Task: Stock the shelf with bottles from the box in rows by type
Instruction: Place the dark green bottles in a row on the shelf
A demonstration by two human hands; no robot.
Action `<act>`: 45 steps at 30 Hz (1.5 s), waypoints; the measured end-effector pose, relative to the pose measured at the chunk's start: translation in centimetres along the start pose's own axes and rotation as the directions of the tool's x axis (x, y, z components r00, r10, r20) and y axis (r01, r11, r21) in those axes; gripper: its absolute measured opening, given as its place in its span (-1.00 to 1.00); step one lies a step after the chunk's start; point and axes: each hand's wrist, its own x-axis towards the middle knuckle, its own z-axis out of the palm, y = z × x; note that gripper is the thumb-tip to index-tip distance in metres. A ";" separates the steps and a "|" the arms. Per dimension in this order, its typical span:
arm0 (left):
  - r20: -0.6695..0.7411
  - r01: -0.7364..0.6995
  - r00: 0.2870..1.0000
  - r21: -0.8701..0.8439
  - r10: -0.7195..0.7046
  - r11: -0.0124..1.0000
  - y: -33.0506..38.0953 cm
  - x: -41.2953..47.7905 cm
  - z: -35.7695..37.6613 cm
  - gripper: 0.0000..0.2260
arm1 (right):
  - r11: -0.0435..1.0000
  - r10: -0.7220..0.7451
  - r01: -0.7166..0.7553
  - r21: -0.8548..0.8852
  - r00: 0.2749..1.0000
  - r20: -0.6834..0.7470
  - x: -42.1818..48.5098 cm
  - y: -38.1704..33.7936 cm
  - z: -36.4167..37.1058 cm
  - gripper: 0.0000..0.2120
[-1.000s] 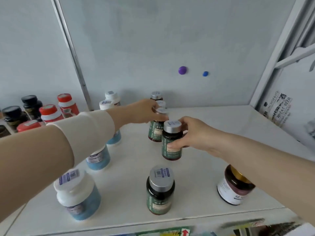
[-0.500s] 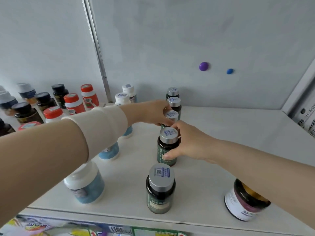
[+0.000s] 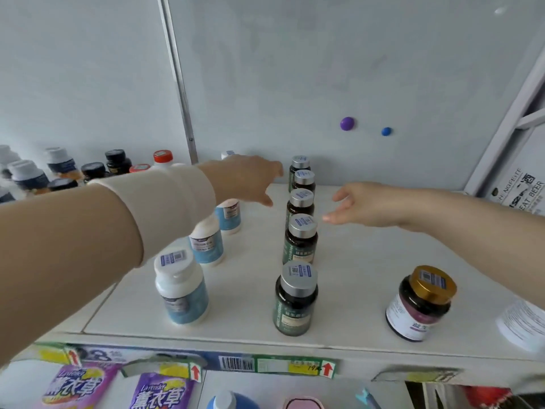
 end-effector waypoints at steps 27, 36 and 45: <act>-0.042 0.820 0.530 0.280 -0.847 0.499 -30.8 -51.6 14.2 -0.69 | 0.413 -0.831 0.770 -0.485 0.537 0.144 -4.5 -48.9 38.2 -0.54; 0.327 0.954 0.276 0.020 -0.904 0.299 -35.6 -62.0 34.2 -0.71 | 0.429 -0.683 0.841 -0.331 0.542 0.491 -4.7 -52.6 60.6 -0.54; 0.641 0.990 0.134 -0.059 -0.756 0.125 -37.1 -62.2 48.2 -0.75 | 0.416 -0.407 0.866 -0.278 0.450 0.795 0.0 -49.5 74.1 -0.55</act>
